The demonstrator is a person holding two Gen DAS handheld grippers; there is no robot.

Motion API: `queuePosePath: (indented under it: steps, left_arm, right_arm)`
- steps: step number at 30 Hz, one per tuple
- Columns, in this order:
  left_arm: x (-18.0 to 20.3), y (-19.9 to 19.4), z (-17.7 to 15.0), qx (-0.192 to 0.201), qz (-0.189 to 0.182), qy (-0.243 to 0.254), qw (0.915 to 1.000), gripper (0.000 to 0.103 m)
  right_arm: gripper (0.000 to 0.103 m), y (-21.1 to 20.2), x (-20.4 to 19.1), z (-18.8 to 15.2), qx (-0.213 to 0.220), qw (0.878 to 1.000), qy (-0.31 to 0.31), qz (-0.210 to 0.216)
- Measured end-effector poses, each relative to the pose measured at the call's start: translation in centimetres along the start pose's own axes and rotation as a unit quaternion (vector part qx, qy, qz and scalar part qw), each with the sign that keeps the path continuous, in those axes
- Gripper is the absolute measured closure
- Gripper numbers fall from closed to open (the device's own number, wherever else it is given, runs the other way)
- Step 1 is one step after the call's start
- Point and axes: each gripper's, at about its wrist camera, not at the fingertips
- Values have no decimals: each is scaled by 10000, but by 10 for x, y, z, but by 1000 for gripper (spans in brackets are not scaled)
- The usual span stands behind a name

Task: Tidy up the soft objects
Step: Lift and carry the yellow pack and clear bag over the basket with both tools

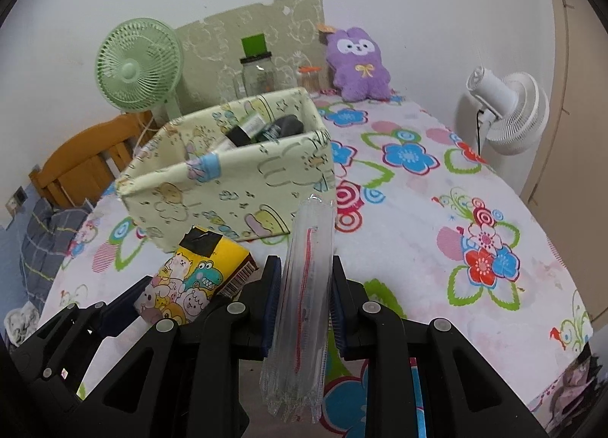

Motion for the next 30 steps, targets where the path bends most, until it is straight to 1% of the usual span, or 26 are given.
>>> queuePosePath:
  steps: [15, 30]
  left_arm:
    - [-6, -45, 11, 441, 215, -114, 9987, 47]
    - [-5, -85, 28, 862, 252, -133, 9959, 47]
  right_arm:
    - [76, -43, -15, 14, 436, 9987, -144, 206]
    - [76, -89, -22, 30, 869, 9956, -205, 298]
Point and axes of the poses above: each gripper's, at about its wrist camera, not at the fingertips, and y roughly the way its jaws point, x to its right, z to its top, and after that the axes turned 4 degrees about -x, right-handed
